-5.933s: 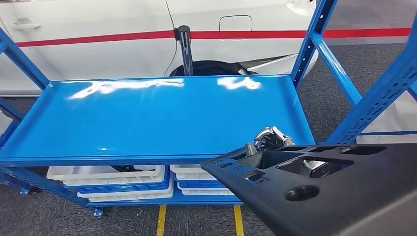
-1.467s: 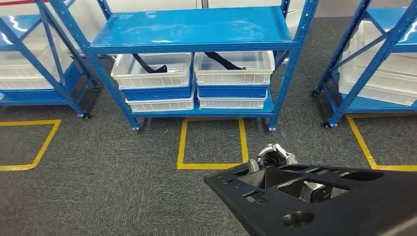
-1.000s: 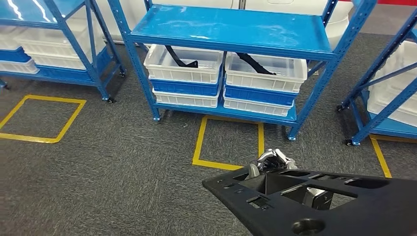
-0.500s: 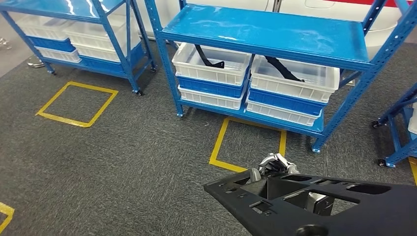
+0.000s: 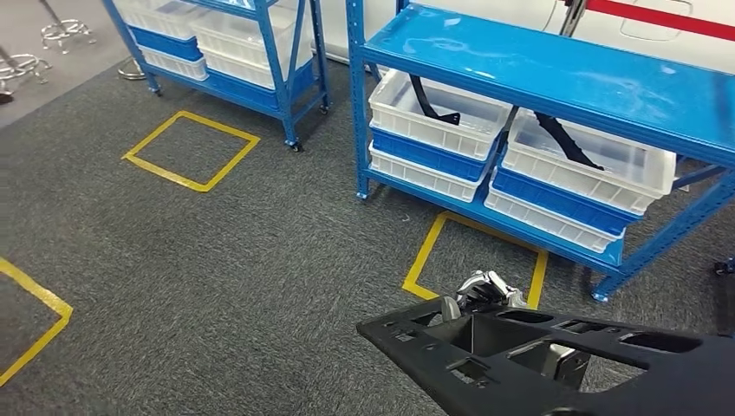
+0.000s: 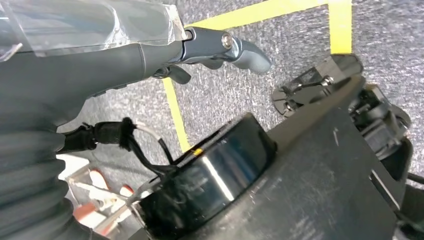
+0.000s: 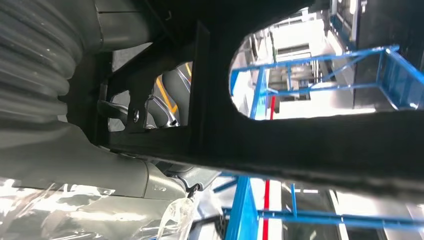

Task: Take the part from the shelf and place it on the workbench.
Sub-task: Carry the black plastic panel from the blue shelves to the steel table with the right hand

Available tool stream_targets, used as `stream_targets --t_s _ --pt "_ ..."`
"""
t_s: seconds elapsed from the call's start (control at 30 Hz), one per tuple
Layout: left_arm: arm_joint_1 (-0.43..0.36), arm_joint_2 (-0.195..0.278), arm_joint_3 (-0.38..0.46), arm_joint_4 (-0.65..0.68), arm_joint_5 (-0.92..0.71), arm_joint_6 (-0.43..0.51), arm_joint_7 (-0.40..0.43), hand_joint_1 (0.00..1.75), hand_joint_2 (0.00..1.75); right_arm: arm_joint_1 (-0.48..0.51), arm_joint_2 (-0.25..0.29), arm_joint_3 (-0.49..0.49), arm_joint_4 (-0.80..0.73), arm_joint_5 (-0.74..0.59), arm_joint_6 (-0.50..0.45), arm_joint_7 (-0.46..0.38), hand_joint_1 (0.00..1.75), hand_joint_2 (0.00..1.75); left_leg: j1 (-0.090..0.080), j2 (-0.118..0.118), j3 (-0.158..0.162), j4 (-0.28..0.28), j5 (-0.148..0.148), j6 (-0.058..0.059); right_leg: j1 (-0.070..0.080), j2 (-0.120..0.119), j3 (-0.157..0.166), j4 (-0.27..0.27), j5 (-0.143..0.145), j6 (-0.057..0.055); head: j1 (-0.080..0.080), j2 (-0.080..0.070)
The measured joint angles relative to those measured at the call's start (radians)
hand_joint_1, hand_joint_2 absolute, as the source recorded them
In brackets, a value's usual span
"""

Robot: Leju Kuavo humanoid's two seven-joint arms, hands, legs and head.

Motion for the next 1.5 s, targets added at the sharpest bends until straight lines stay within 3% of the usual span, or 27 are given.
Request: stream_targets --t_s 0.03,0.07,0.1,0.13,0.2,0.27,0.33,0.4,0.47,0.53,0.57,0.6,0.7,0.77,0.83,0.9,1.0,1.03,1.07,1.1,1.13,1.2,1.27,1.33,1.4,1.43,1.5 --pt "0.000 0.001 0.000 0.000 0.001 0.000 0.001 0.00 1.75 0.001 0.000 0.000 0.002 0.000 -0.001 -0.001 1.75 1.75 -0.002 -0.014 -0.001 0.000 0.000 0.001 0.002 0.004 -0.028 0.053 -0.011 -0.001 0.000 0.000" --pt "0.000 0.002 0.000 0.000 0.002 0.000 0.002 0.00 1.75 0.002 0.000 -0.001 0.005 0.002 -0.002 -0.002 1.75 1.75 -0.004 -0.028 0.000 0.001 0.000 0.002 0.003 0.006 -0.040 0.068 -0.002 -0.003 0.000 0.000" --pt "0.000 0.004 0.000 0.000 0.002 0.000 0.002 0.00 1.75 0.003 0.001 -0.001 0.006 0.003 -0.004 -0.002 1.75 1.75 -0.005 -0.043 0.001 0.001 0.000 0.001 0.003 0.009 -0.030 0.038 0.026 -0.006 0.000 0.000" --pt "0.000 0.006 0.000 0.000 0.003 0.000 0.002 0.00 1.75 0.003 0.001 -0.001 0.007 0.005 -0.006 -0.002 1.75 1.75 -0.005 -0.058 0.004 0.002 -0.001 0.000 0.003 0.019 -0.002 -0.027 0.067 -0.009 0.000 0.000" --pt "0.002 0.011 -0.001 0.000 0.002 0.003 0.005 0.00 1.75 0.003 0.001 -0.001 0.009 0.008 -0.011 -0.002 1.75 1.75 -0.006 -0.082 0.005 0.005 -0.005 -0.005 0.001 0.066 0.058 -0.170 0.129 -0.016 0.000 0.000" --pt "0.006 0.019 -0.001 0.000 0.001 0.006 0.006 0.00 1.75 0.004 0.002 -0.001 0.010 0.009 -0.017 -0.001 1.75 1.75 -0.005 -0.101 -0.003 0.008 -0.009 -0.015 0.002 0.090 0.083 -0.233 0.143 -0.023 0.000 0.000" --pt "0.008 0.029 -0.001 0.000 0.003 0.006 0.003 0.00 1.75 0.004 0.003 -0.001 0.010 0.009 -0.022 -0.001 1.75 1.75 0.000 -0.118 -0.010 0.009 -0.009 -0.026 0.004 0.067 0.085 -0.238 0.141 -0.032 0.000 0.000" --pt "0.009 0.036 -0.001 0.000 0.003 0.005 0.001 0.00 1.75 0.003 0.002 -0.001 0.010 0.009 -0.026 -0.001 1.75 1.75 0.000 -0.083 -0.030 0.051 -0.032 -0.038 0.001 0.041 0.090 -0.243 0.141 -0.045 -0.002 0.000" --pt "0.007 0.042 -0.001 0.000 0.007 -0.018 -0.002 0.00 1.75 0.004 0.002 -0.001 0.010 0.009 -0.029 0.000 1.75 1.75 0.000 -0.026 -0.091 0.175 -0.090 -0.051 0.001 0.016 0.096 -0.245 0.138 -0.053 -0.004 0.000" --pt "0.004 0.051 0.000 0.000 0.015 -0.078 -0.004 0.00 1.75 0.005 0.002 -0.001 0.010 0.008 -0.033 0.003 1.75 1.75 0.002 -0.007 -0.159 0.305 -0.133 -0.060 0.002 -0.008 0.099 -0.245 0.134 -0.055 -0.004 0.000" --pt "0.003 0.055 0.000 0.000 0.018 -0.105 -0.004 0.00 1.75 0.005 0.002 -0.001 0.010 0.008 -0.035 0.005 1.75 1.75 0.003 -0.003 -0.172 0.325 -0.129 -0.062 0.001 -0.020 0.101 -0.245 0.131 -0.055 -0.004 0.000" --pt "0.003 0.059 0.001 0.000 0.020 -0.119 -0.004 0.00 1.75 0.004 0.002 -0.001 0.010 0.007 -0.036 0.007 1.75 1.75 0.003 0.002 -0.164 0.303 -0.107 -0.062 0.001 -0.031 0.104 -0.245 0.128 -0.053 -0.004 0.000" --pt "0.009 0.065 0.001 0.000 0.028 -0.120 0.000 0.00 1.75 0.001 0.002 -0.001 0.010 0.002 -0.040 0.013 1.75 1.75 0.001 0.052 -0.065 0.090 -0.006 -0.054 0.005 -0.063 0.120 -0.245 0.116 -0.043 -0.004 0.000" --pt "0.013 0.067 0.001 0.000 0.035 -0.119 0.002 0.00 1.75 -0.001 0.002 -0.001 0.010 -0.002 -0.044 0.017 1.75 1.75 -0.005 0.073 -0.038 0.021 0.016 -0.042 0.010 -0.080 0.127 -0.245 0.109 -0.034 -0.003 0.000" --pt "0.017 0.069 0.001 0.000 0.040 -0.119 0.006 0.00 1.75 -0.002 0.002 -0.001 0.010 -0.005 -0.048 0.019 1.75 1.75 -0.009 0.054 -0.042 0.016 0.017 -0.028 0.011 -0.097 0.130 -0.247 0.105 -0.023 -0.002 0.000" --pt "0.021 0.071 0.001 0.000 0.043 -0.119 0.012 0.00 1.75 -0.003 0.002 -0.001 0.010 -0.010 -0.050 0.020 1.75 1.75 -0.006 0.032 -0.039 0.010 0.022 -0.016 0.008 -0.074 0.124 -0.222 0.084 -0.013 -0.002 0.000" --pt "0.020 0.072 0.001 0.000 0.046 -0.115 0.026 0.00 1.75 -0.001 0.001 -0.001 0.011 -0.019 -0.051 0.020 1.75 1.75 -0.002 0.003 -0.036 0.007 0.025 -0.002 0.005 -0.004 0.040 -0.042 -0.005 -0.009 0.000 0.000" --pt "0.021 0.072 0.001 0.000 0.047 -0.108 0.031 0.00 1.75 0.000 0.001 -0.001 0.012 -0.023 -0.052 0.020 1.75 1.75 -0.003 -0.009 -0.036 0.007 0.025 -0.001 0.005 0.004 0.004 0.023 -0.025 -0.008 0.000 0.000" --pt "0.022 0.072 0.001 0.000 0.048 -0.099 0.035 0.00 1.75 0.002 0.000 -0.001 0.013 -0.027 -0.052 0.020 1.75 1.75 -0.003 -0.023 -0.035 0.008 0.024 0.000 0.005 0.006 -0.020 0.059 -0.027 -0.008 0.000 0.000" --pt "0.023 0.072 0.001 0.001 0.049 -0.090 0.038 0.00 1.75 0.002 0.000 -0.001 0.015 -0.030 -0.052 0.020 1.75 1.75 -0.003 -0.037 -0.034 0.009 0.024 -0.001 0.005 0.008 -0.024 0.051 -0.006 -0.008 0.000 0.000" --pt "0.025 0.072 0.001 0.001 0.050 -0.083 0.040 0.00 1.75 0.002 0.000 -0.001 0.016 -0.033 -0.052 0.021 1.75 1.75 -0.001 -0.052 -0.032 0.010 0.023 -0.002 0.003 0.011 -0.011 0.008 0.030 -0.007 0.000 0.000" --pt "0.025 0.074 0.001 0.001 0.052 -0.079 0.040 0.00 1.75 0.000 0.000 -0.001 0.019 -0.036 -0.052 0.023 1.75 1.75 0.000 -0.079 -0.031 0.016 0.017 -0.011 -0.003 0.047 0.050 -0.139 0.106 -0.005 0.000 0.000" --pt "0.024 0.077 0.001 0.001 0.054 -0.079 0.033 0.00 1.75 -0.004 -0.002 -0.001 0.020 -0.040 -0.053 0.028 1.75 1.75 0.000 -0.099 -0.037 0.023 0.013 -0.021 -0.005 0.075 0.081 -0.217 0.131 -0.008 0.000 0.000" --pt "0.025 0.081 0.001 0.001 0.055 -0.079 0.024 0.00 1.75 -0.010 -0.002 -0.001 0.020 -0.043 -0.054 0.034 1.75 1.75 0.004 -0.117 -0.044 0.022 0.014 -0.031 -0.001 0.062 0.082 -0.222 0.129 -0.019 0.000 0.000" --pt "0.029 0.083 0.001 0.001 0.055 -0.079 0.014 0.00 1.75 -0.018 -0.003 -0.001 0.020 -0.045 -0.055 0.039 1.75 1.75 0.006 -0.091 -0.056 0.046 0.002 -0.041 0.000 0.041 0.085 -0.224 0.130 -0.033 -0.001 0.000" --pt "0.030 0.084 0.001 0.001 0.055 -0.078 0.010 0.00 1.75 -0.020 -0.004 -0.001 0.019 -0.046 -0.056 0.042 1.75 1.75 0.006 -0.064 -0.076 0.088 -0.020 -0.046 0.000 0.029 0.086 -0.225 0.130 -0.039 -0.001 0.000" --pt "0.027 0.086 0.001 0.001 0.055 -0.072 0.003 0.00 1.75 -0.021 -0.007 -0.002 0.019 -0.049 -0.058 0.049 1.75 1.75 0.005 -0.013 -0.148 0.229 -0.083 -0.053 0.004 0.008 0.089 -0.225 0.126 -0.047 -0.003 0.000"
